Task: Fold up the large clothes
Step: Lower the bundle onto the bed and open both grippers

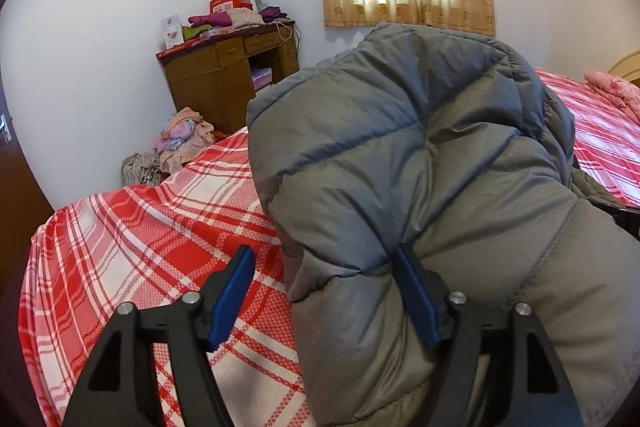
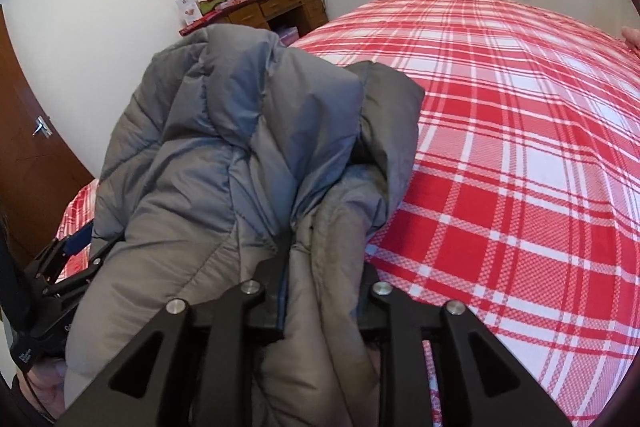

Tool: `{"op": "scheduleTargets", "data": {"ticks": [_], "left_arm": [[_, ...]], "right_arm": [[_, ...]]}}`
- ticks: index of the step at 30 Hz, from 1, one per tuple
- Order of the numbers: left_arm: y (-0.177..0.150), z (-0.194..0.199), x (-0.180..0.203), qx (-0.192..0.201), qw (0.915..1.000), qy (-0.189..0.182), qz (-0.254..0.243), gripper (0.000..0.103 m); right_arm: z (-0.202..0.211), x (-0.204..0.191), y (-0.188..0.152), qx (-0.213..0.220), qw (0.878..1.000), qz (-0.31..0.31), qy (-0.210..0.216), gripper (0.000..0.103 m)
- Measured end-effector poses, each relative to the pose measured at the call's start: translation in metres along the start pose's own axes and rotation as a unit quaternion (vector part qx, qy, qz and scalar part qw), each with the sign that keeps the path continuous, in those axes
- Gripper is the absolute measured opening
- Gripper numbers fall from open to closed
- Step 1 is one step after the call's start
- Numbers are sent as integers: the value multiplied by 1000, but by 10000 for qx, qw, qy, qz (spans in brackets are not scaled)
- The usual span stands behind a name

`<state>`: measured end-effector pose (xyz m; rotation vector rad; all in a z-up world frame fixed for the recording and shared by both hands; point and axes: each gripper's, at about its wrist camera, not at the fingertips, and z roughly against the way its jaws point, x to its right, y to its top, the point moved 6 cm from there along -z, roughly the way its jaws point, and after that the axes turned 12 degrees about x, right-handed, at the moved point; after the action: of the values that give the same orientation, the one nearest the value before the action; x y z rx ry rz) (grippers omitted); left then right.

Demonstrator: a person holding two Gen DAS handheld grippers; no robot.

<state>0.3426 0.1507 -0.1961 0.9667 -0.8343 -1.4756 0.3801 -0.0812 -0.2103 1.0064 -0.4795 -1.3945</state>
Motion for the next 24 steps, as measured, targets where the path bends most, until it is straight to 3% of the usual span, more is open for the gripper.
{"op": "scheduleTargets", "data": {"ticks": [8,13,24], "left_arm": [[-6,-8,-9,-75,9997,28,220,84],[-10,-10,-12,-85,9992,30,392,90],[-16,-16,-20,-97,9984,21,563,96]], "right_arm": [[2,2,-3,76,9994,173,-274,38],[3,-2,-5,125,9984,357,-428,39],[1,0,-8,256,9964,414,-689,54]]}}
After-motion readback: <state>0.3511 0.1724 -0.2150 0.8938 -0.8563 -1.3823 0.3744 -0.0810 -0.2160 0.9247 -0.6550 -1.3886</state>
